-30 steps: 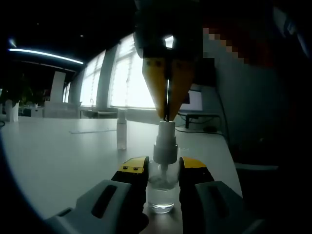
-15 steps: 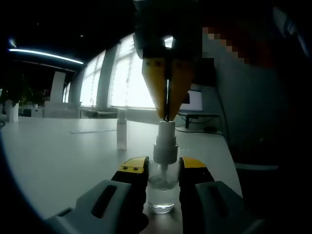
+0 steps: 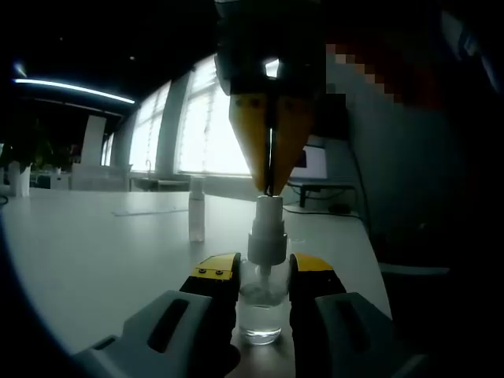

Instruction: Clamp pump bottle remove cover press pump head put on cover

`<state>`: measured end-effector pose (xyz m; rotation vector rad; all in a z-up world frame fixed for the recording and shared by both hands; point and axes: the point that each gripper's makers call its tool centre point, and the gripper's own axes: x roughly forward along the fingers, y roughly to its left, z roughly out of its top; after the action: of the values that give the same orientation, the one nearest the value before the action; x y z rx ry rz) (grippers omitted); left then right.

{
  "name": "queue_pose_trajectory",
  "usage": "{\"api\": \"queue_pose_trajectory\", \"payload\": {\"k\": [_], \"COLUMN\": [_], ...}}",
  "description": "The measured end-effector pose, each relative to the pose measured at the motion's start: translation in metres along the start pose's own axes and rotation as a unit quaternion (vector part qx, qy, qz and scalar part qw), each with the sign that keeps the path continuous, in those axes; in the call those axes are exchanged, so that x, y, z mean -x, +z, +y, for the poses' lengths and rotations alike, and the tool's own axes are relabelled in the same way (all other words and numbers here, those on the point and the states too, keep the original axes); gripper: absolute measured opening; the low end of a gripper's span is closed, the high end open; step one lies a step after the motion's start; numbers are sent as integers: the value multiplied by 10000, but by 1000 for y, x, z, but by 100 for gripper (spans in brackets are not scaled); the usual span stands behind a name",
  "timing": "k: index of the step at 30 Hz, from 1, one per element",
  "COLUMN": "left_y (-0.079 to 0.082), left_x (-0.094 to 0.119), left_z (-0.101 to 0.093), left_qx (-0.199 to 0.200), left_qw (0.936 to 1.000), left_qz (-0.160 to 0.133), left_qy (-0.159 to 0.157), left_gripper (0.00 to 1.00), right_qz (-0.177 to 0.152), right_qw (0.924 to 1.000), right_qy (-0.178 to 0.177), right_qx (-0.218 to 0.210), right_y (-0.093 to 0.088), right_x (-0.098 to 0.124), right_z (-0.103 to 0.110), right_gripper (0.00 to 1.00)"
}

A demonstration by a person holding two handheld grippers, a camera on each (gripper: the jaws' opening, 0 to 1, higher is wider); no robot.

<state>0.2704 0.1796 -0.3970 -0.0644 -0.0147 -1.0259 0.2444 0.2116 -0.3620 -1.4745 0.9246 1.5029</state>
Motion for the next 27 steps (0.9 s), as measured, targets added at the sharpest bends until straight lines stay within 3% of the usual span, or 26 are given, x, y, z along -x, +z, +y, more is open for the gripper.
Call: {"api": "queue_pose_trajectory", "payload": {"k": [27], "left_y": [0], "left_x": [0], "left_z": [2], "left_qx": [0], "left_qw": [10000], "left_qz": [0], "left_qy": [2], "left_gripper": [16], "right_qz": [38], "right_qw": [10000], "right_qy": [7], "right_qx": [-1], "right_y": [0], "right_x": [0], "right_z": [0], "right_gripper": [0]}}
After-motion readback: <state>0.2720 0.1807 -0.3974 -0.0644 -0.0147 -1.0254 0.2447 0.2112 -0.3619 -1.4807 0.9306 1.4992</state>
